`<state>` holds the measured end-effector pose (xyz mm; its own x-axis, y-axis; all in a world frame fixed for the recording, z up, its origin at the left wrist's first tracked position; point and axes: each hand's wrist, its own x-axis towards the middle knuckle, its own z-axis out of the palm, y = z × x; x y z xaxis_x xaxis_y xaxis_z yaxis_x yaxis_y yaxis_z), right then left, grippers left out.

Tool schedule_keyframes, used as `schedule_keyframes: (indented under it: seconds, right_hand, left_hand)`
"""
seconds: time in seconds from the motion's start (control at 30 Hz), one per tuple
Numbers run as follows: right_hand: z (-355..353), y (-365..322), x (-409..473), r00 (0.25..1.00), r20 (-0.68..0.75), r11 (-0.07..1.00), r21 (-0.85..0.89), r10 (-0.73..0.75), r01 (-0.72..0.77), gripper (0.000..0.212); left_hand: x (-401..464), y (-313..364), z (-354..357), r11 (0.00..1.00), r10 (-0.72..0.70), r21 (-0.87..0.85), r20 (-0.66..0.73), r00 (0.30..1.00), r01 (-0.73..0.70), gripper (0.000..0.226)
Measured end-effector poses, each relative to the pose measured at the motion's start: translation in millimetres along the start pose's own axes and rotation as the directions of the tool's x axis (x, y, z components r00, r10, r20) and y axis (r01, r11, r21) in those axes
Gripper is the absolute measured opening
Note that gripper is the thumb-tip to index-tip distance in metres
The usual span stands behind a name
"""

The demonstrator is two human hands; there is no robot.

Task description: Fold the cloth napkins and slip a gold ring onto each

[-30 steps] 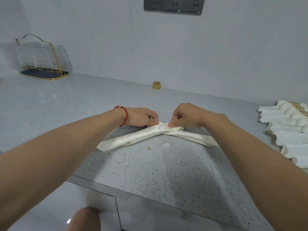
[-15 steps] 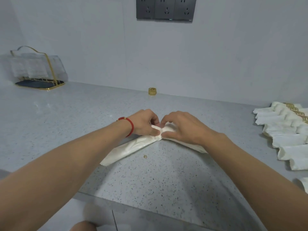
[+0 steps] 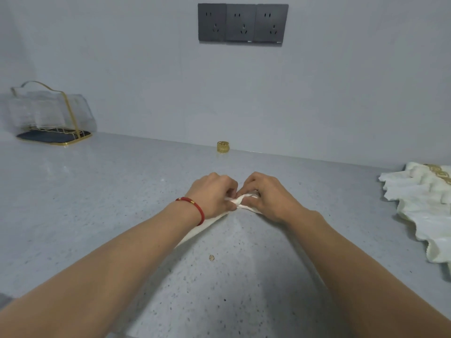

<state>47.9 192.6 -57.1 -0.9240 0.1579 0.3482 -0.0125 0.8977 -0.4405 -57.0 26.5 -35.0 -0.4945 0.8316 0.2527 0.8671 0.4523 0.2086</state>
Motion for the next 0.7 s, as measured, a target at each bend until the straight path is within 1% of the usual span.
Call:
schedule_keyframes:
  seconds: [0.07,0.17,0.23,0.27,0.33,0.4,0.43,0.47,0.5,0.53,0.57,0.6,0.63,0.67,0.7]
  right_hand:
    - [8,3,9,1.000,-0.019,1.000,0.003,0.001,-0.001,0.011]
    - [15,1,27,0.999,-0.052,0.999,0.046,0.010,-0.007,0.011]
    - [19,3,44,0.999,-0.042,0.998,0.069,0.016,-0.013,0.011]
    - [19,4,50,0.999,-0.033,0.997,0.078,0.023,-0.020,0.011]
    - [22,5,66,1.000,-0.006,0.997,0.075,0.021,-0.020,0.013]
    - [20,3,78,0.998,0.053,0.998,0.055,0.032,-0.034,0.013]
    - [14,1,83,0.991,0.121,0.995,0.074,0.064,-0.073,0.014]
    - [9,0,92,0.972,0.207,0.981,0.132,0.114,-0.143,0.018]
    - [4,1,101,0.949,0.275,0.948,0.227,0.157,-0.223,0.027]
    - [4,6,118,0.934,0.297,0.908,0.304,0.199,-0.290,0.035]
    - [6,14,134,0.934,0.257,0.889,0.321,0.250,-0.326,0.039]
    - [13,23,154,0.936,0.188,0.907,0.251,0.298,-0.339,0.039]
    - [21,30,172,0.934,0.119,0.930,0.117,0.336,-0.350,0.042]
    - [34,36,188,0.928,0.071,0.930,-0.018,0.367,-0.367,0.049]
    - [45,39,202,0.918,0.038,0.915,-0.100,0.395,-0.390,0.056]
  left_hand:
    - [8,-1,4,1.000,-0.027,0.013,-0.021,0.999,0.027,0.014]
    - [18,-10,7,0.996,-0.092,0.011,-0.039,0.995,0.093,0.004]
    - [24,-19,9,0.993,-0.120,0.016,-0.053,0.991,0.121,0.004]
    - [26,-23,10,0.991,-0.133,-0.001,-0.058,0.989,0.134,0.006]
    - [32,-33,12,0.983,-0.178,-0.050,-0.071,0.981,0.175,0.017]
    - [38,-39,14,0.980,-0.195,-0.057,-0.084,0.977,0.191,0.019]
    - [39,-39,14,0.978,-0.203,-0.062,-0.096,0.974,0.198,0.018]
    - [40,-40,14,0.978,-0.207,-0.059,-0.112,0.972,0.202,0.015]
    - [39,-39,14,0.979,-0.205,-0.038,-0.138,0.969,0.201,0.012]
    - [39,-42,15,0.979,-0.202,-0.005,-0.172,0.964,0.205,0.011]
    - [38,-42,18,0.978,-0.201,0.017,-0.215,0.956,0.210,0.014]
    - [39,-45,21,0.974,-0.208,0.031,-0.250,0.945,0.223,0.019]
    - [40,-46,23,0.970,-0.221,0.031,-0.282,0.933,0.239,0.022]
    - [39,-46,24,0.965,-0.243,0.026,-0.303,0.921,0.263,0.023]
    - [39,-47,25,0.961,-0.254,0.029,-0.313,0.915,0.277,0.023]
